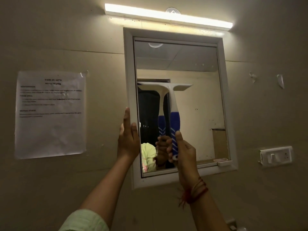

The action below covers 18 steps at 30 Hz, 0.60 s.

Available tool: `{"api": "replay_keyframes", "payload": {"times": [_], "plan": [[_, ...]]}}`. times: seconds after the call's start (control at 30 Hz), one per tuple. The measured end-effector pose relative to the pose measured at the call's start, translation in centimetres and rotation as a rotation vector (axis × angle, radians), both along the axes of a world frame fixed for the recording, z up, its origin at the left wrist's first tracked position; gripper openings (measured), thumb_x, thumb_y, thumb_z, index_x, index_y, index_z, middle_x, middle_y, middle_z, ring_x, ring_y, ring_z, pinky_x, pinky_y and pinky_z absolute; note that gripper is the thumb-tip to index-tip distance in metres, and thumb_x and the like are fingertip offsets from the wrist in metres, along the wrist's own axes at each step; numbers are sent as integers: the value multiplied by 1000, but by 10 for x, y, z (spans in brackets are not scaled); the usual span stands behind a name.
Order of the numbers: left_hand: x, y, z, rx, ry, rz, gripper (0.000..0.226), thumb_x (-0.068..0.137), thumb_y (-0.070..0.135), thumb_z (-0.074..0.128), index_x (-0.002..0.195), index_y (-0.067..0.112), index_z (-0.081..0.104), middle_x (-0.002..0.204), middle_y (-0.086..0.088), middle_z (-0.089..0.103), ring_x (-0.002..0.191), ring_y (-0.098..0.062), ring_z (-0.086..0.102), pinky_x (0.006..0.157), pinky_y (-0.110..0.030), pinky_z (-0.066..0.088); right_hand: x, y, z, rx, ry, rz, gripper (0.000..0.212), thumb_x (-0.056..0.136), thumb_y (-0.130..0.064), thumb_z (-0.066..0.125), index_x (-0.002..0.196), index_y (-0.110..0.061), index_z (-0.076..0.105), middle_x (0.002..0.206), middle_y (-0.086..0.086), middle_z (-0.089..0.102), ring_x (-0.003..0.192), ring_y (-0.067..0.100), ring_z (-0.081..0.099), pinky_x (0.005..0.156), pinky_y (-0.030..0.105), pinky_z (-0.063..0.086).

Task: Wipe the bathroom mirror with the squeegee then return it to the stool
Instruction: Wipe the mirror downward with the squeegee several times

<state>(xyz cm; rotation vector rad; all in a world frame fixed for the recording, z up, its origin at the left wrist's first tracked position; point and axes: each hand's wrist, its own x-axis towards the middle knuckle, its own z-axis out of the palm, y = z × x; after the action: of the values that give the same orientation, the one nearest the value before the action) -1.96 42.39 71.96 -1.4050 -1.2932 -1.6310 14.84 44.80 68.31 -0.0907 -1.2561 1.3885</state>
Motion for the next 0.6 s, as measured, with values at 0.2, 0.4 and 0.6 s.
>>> {"api": "replay_keyframes", "payload": {"times": [0.2,0.4,0.6], "plan": [[1,-1,0,0,10,3,49,96,37,19,142,38,3,146,-17,31,63,-1,48,54,-14,32,0,-7,-41,-107,-36,-37,37,71,-50,56,76,-15,66,54,-3,64,46,5,56,41,18,44],[1,-1,0,-4,5,-2,48,100,26,24,144,33,5,142,-17,36,54,-10,47,51,-17,33,4,-8,-9,-49,6,-24,33,70,-48,58,69,-17,69,53,-3,66,44,4,57,40,15,46],[0,-1,1,9,6,-2,48,100,28,24,145,32,7,144,-17,33,71,7,42,58,-14,31,0,-8,-60,-124,-116,-124,41,74,-54,48,78,-18,65,57,-4,64,49,4,56,41,15,40]]}}
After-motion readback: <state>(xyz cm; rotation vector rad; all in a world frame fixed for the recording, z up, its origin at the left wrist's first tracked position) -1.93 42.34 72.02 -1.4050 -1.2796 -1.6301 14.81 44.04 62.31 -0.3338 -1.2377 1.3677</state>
